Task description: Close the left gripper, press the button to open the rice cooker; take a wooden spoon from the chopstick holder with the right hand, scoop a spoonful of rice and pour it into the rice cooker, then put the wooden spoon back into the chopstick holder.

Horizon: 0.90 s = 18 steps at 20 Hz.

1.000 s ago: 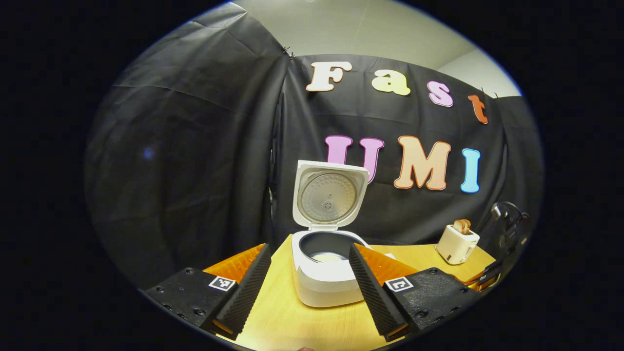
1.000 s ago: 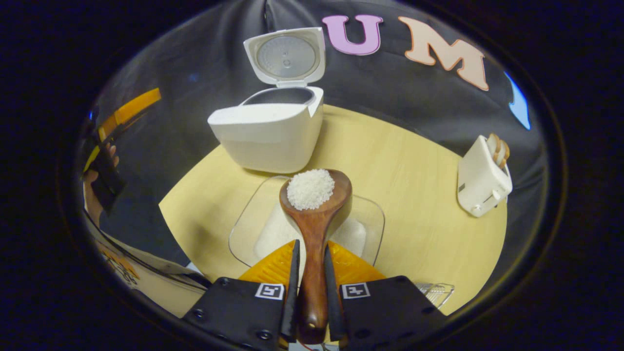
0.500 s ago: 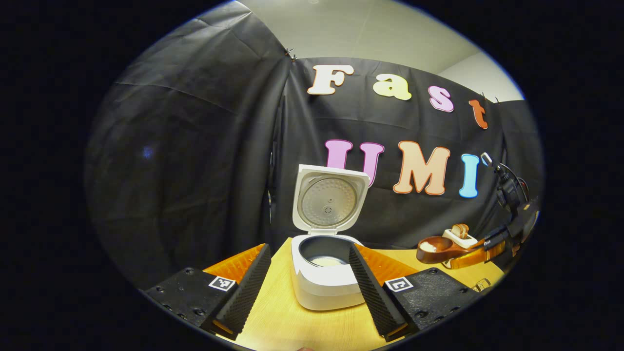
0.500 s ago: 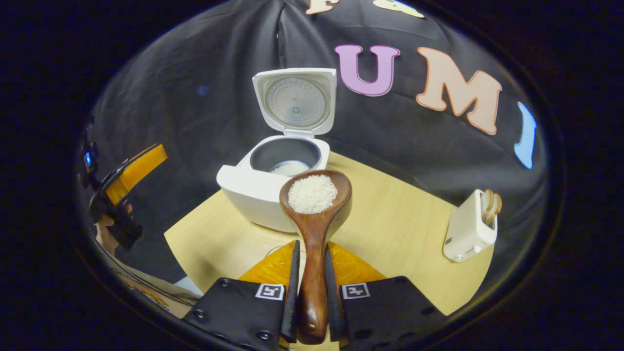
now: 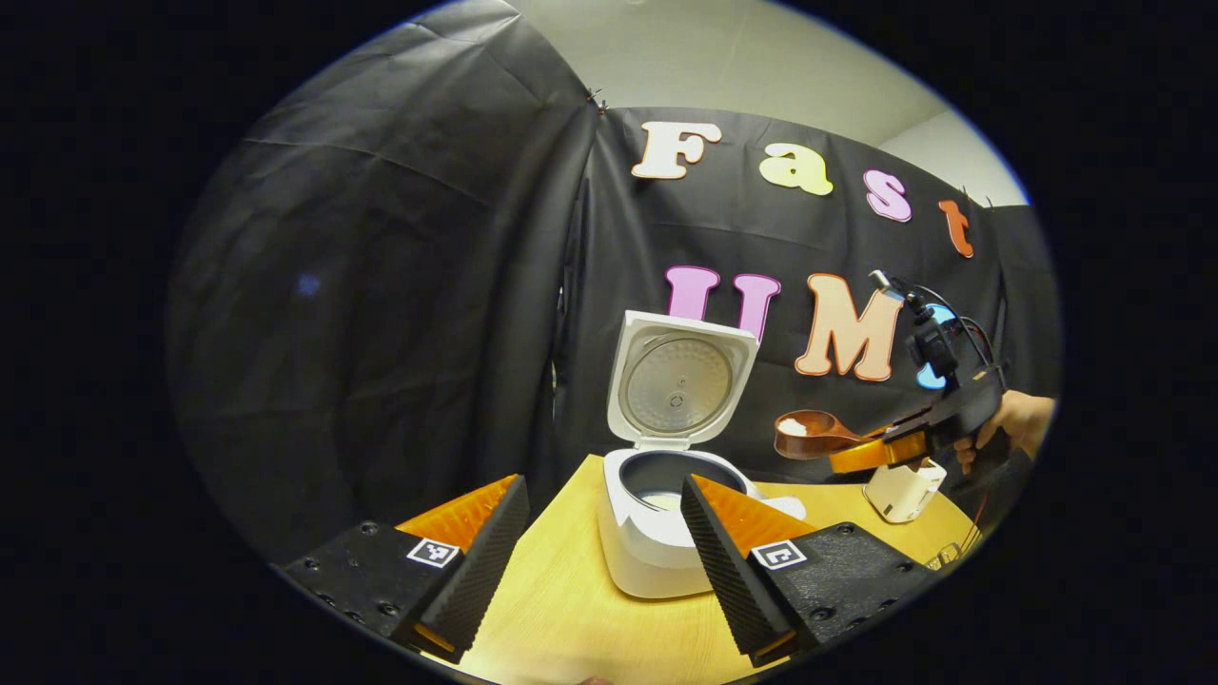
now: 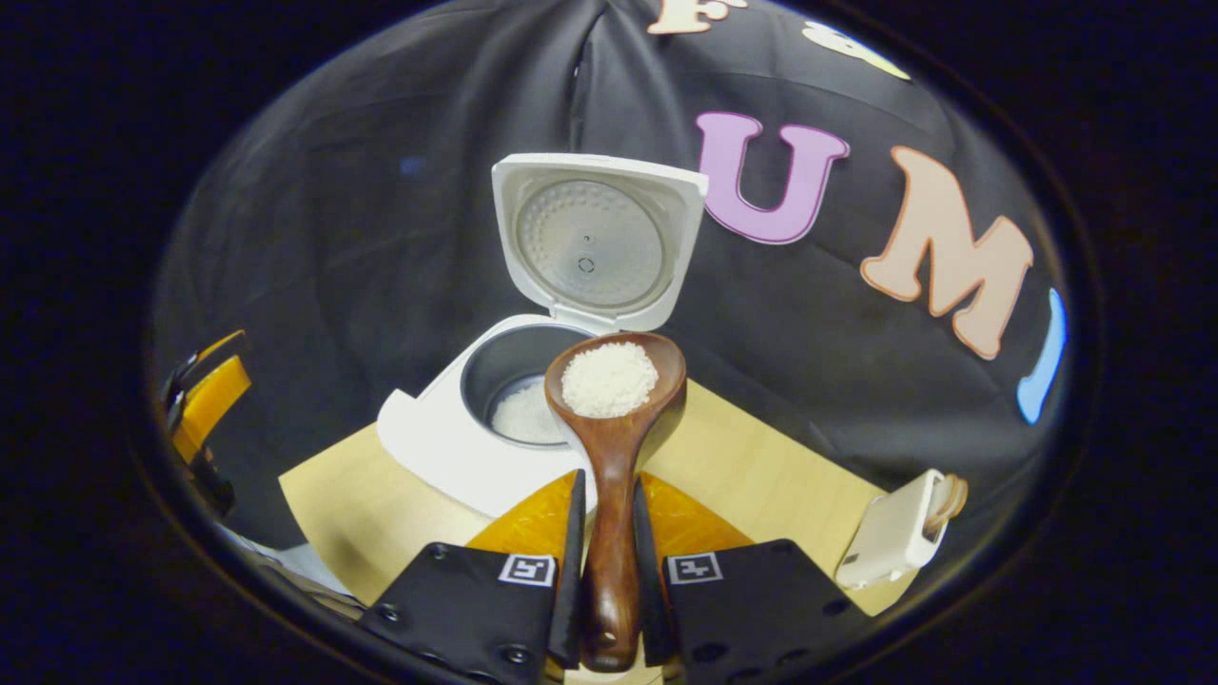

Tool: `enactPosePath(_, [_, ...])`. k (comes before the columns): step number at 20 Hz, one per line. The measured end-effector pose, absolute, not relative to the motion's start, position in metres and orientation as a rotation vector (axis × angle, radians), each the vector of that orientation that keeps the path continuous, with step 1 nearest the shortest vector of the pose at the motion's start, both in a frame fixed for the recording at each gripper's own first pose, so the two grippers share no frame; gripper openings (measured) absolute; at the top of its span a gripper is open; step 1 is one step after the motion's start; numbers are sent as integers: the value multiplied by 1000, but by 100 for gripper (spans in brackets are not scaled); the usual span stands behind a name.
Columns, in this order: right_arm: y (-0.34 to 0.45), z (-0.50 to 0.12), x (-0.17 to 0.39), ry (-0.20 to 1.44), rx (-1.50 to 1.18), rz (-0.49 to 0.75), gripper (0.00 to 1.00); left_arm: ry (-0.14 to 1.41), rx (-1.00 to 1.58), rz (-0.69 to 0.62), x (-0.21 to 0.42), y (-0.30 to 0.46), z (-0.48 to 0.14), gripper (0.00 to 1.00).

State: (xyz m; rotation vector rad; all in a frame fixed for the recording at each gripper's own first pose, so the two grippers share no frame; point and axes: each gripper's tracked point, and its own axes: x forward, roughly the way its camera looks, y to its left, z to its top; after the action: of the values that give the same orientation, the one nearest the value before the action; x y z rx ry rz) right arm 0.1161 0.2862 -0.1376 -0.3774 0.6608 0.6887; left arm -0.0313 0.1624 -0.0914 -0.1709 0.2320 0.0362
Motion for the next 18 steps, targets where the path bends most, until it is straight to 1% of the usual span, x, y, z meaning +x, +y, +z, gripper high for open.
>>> enactPosePath(4, [318, -156, 133, 644, -478, 704, 27, 239, -180, 56, -36, 177, -99, 95])
enactPosePath(7, [331, -168, 143, 621, -581, 703, 27, 248, -195, 73, -43, 188, -103, 95])
enactPosePath(8, [334, -173, 149, 607, -629, 697, 30, 249, -197, 78, -45, 192, -105, 95])
enactPosePath(10, [336, -178, 157, 568, -739, 682, 27, 252, -200, 89, -46, 199, -108, 95])
enactPosePath(11, [336, -179, 162, 549, -795, 677, 27, 254, -203, 95, -47, 202, -110, 95])
enactPosePath(12, [336, -181, 161, 530, -842, 675, 29, 255, -206, 102, -49, 205, -112, 95])
enactPosePath(13, [335, -182, 162, 513, -888, 674, 29, 256, -210, 108, -49, 209, -113, 93])
enactPosePath(14, [336, -183, 162, 495, -931, 673, 29, 256, -214, 115, -51, 212, -113, 95])
enactPosePath(15, [337, -185, 162, 476, -975, 673, 27, 256, -217, 121, -52, 216, -115, 95])
enactPosePath(18, [337, -188, 166, 406, -1109, 664, 30, 254, -228, 132, -56, 221, -117, 95])
